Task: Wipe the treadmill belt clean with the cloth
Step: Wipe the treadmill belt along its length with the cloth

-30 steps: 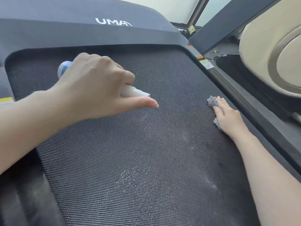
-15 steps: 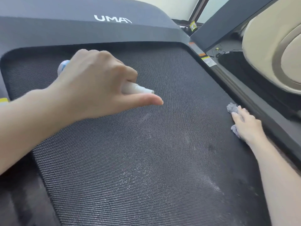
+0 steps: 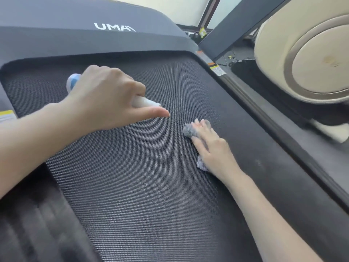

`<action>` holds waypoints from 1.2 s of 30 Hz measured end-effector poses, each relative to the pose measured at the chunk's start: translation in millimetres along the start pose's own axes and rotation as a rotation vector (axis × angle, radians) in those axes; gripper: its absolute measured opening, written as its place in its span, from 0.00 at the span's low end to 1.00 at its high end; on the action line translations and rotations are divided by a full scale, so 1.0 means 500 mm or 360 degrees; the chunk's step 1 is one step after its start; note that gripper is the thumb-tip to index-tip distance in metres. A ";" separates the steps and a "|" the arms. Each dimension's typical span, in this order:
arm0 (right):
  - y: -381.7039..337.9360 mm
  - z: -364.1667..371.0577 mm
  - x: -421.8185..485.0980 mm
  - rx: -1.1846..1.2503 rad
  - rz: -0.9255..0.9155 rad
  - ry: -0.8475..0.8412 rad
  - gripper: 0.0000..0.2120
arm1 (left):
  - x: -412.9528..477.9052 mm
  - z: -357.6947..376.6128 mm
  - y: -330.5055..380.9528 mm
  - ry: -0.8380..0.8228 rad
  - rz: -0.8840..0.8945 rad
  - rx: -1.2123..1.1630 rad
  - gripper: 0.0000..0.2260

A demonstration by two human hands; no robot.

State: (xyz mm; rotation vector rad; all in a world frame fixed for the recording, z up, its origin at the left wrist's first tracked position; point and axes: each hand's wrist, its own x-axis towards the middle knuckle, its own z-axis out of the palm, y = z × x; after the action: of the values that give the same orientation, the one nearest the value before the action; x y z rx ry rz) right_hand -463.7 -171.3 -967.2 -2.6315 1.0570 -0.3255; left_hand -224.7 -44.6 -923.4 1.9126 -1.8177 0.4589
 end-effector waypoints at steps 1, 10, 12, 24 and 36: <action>-0.022 0.006 -0.014 0.0003 -0.0078 -0.0012 0.22 | -0.001 -0.002 0.002 0.0003 0.0011 0.0010 0.34; -0.195 0.053 -0.185 0.0089 -0.0722 -0.0196 0.22 | -0.012 -0.042 0.008 -0.0012 -0.0007 0.0012 0.33; -0.202 0.061 -0.218 0.0106 -0.0825 -0.0196 0.21 | -0.014 -0.052 0.016 -0.0018 -0.0038 -0.0004 0.33; -0.203 0.065 -0.274 0.0057 -0.0984 -0.0150 0.21 | -0.070 -0.074 0.123 0.0009 -0.0050 0.0014 0.33; -0.196 0.063 -0.317 0.0035 -0.1044 -0.0095 0.21 | -0.077 -0.133 0.202 -0.0110 -0.0195 0.0049 0.33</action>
State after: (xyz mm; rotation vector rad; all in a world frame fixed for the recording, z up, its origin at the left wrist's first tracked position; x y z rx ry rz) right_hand -503.4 13.2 -979.0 -2.8736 0.1386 -0.3803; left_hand -323.2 21.2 -878.4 2.0705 -1.7329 0.3858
